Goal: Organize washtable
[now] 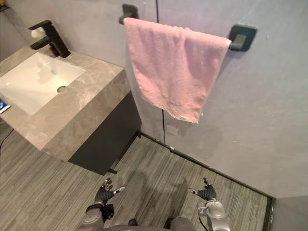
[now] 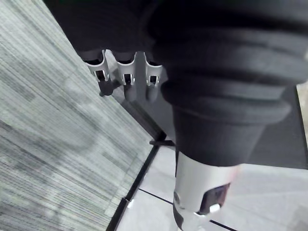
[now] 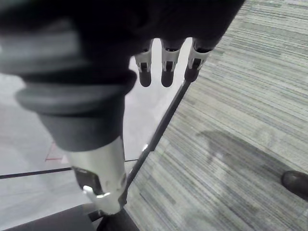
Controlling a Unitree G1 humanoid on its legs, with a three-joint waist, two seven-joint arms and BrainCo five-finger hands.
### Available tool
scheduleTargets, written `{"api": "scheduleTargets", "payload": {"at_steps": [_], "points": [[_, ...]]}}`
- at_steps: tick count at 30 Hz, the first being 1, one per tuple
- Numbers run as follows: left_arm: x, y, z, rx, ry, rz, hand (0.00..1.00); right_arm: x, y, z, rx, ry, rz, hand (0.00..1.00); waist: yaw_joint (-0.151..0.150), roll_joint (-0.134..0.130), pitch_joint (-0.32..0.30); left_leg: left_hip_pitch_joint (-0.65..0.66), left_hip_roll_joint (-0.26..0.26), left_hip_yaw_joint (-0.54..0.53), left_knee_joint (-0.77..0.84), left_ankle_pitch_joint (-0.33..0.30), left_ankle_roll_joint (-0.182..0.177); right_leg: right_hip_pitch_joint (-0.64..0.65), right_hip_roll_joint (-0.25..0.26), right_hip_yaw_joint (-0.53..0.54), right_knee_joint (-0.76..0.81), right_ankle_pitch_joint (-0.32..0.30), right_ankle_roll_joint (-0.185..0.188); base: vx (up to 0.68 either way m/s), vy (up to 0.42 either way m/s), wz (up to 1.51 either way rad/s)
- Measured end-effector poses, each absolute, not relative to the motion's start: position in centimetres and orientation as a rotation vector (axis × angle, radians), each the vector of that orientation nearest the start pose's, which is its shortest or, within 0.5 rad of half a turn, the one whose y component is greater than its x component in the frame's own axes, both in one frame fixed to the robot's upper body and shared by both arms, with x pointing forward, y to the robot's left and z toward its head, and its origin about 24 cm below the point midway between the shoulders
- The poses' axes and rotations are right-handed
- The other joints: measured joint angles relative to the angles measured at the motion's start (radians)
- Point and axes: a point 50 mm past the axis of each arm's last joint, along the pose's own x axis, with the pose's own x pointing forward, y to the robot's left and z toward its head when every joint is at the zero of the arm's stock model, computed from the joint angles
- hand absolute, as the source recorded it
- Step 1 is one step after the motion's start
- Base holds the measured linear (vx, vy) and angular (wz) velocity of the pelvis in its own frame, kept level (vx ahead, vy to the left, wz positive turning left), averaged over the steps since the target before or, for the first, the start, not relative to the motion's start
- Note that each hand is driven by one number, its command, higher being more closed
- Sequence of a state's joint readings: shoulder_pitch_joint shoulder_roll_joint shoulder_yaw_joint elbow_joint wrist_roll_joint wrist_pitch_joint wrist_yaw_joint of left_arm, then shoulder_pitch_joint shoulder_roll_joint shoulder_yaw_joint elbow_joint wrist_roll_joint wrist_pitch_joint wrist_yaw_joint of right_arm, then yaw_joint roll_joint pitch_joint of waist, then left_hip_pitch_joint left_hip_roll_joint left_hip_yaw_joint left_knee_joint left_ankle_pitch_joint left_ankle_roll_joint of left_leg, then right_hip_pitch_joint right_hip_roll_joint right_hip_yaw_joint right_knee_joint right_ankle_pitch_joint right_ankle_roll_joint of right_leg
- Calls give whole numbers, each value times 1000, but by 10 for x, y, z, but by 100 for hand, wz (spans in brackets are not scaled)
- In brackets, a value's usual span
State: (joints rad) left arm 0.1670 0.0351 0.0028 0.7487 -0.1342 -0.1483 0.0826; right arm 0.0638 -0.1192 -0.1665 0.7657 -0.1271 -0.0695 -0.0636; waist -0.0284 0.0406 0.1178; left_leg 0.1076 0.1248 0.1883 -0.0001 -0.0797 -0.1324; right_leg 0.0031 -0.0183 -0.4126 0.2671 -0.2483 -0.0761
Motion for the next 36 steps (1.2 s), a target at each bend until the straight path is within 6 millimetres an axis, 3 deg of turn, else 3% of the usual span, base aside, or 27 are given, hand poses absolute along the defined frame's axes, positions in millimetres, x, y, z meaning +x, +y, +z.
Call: {"api": "scheduleTargets", "payload": {"at_steps": [3,8,11,14,17,18,19,21,22,23,24,25,26,28,29,30,31,33,35,36], "points": [[118,176,-135,-57,813,192,0,155,-224,-119,-194,771,-220,0,-1,3,-9,11,-7,1,4,4,6,38,-1,1,-38,28,15,-108,56,1],[112,181,-139,-41,843,200,0,148,-218,-125,-176,807,-214,0,-7,0,-16,-12,-31,-28,-1,33,46,50,-11,-13,-104,89,35,-128,76,12],[112,182,-139,-41,841,204,0,145,-214,-128,-167,824,-209,0,-7,-12,-11,-40,-57,-84,4,59,59,62,-31,-70,-122,106,47,-147,78,62],[118,184,-135,-42,810,207,0,148,-213,-127,-163,816,-211,0,12,-24,-8,-188,-79,-145,90,89,62,25,-80,-222,-107,118,44,-194,67,151],[120,185,-132,-67,793,226,0,157,-224,-124,-168,805,-259,0,34,-21,19,-272,17,94,205,52,106,20,-138,-390,-64,119,43,-122,41,155],[118,185,-132,-68,797,231,0,158,-224,-123,-166,802,-260,0,41,-21,23,-269,34,127,210,49,110,28,-159,-415,-52,119,45,-49,75,160],[114,188,-133,-77,804,255,0,159,-231,-122,-184,799,-273,0,42,-47,29,-261,84,245,240,48,111,36,-234,-478,-32,132,71,-33,102,130],[115,191,-132,-80,798,268,0,163,-236,-119,-201,788,-284,0,42,-50,29,-247,123,338,245,47,108,37,-279,-518,-30,148,94,-55,258,113],[117,195,-129,-90,773,297,0,166,-242,-117,-210,787,-297,0,42,-29,26,-229,170,406,226,43,97,41,-310,-556,-34,175,130,-60,372,88],[118,196,-128,-95,768,310,0,165,-244,-117,-213,790,-301,0,43,-16,21,-217,186,412,204,48,90,43,-316,-570,-34,187,146,-45,451,114],[121,202,-127,-97,763,335,0,163,-243,-119,-203,803,-306,0,42,-24,24,-212,150,440,179,75,56,58,-354,-588,-39,209,170,-32,459,82],[122,207,-125,-94,745,356,0,162,-232,-123,-182,815,-279,0,52,-54,25,-224,107,433,195,53,92,67,-375,-591,-79,252,167,-15,524,88],[121,215,-124,-83,743,376,0,162,-224,-125,-166,820,-263,0,55,-69,23,-261,97,411,262,17,122,77,-388,-600,-106,297,170,-4,407,56],[121,220,-122,-74,739,382,0,162,-220,-126,-161,822,-253,0,63,-64,23,-345,108,351,444,-97,153,106,-406,-605,-110,330,198,34,417,61],[121,221,-122,-72,740,377,0,160,-220,-127,-162,827,-254,0,75,-54,27,-380,110,318,535,-160,171,113,-422,-582,-85,330,198,44,468,57],[120,222,-122,-66,741,374,0,160,-220,-127,-161,828,-250,0,77,-53,28,-387,98,299,560,-186,181,110,-435,-535,-59,307,169,32,499,60],[119,221,-123,-62,747,365,0,160,-218,-127,-158,829,-237,0,75,-52,31,-390,75,278,579,-211,195,82,-445,-404,-10,233,129,14,376,86],[119,224,-122,-35,747,349,0,157,-212,-130,-149,842,-207,0,66,-76,44,-366,-27,219,562,-255,228,-12,-394,-24,169,44,121,59,332,115],[117,222,-123,-24,759,333,0,156,-208,-131,-136,845,-200,0,65,-94,54,-318,-79,183,526,-262,240,-68,-342,114,307,-34,130,130,172,81],[115,223,-123,-16,766,331,0,156,-204,-132,-131,846,-190,0,65,-92,60,-292,-98,167,502,-262,241,-99,-319,121,356,-53,133,214,111,68]]}}
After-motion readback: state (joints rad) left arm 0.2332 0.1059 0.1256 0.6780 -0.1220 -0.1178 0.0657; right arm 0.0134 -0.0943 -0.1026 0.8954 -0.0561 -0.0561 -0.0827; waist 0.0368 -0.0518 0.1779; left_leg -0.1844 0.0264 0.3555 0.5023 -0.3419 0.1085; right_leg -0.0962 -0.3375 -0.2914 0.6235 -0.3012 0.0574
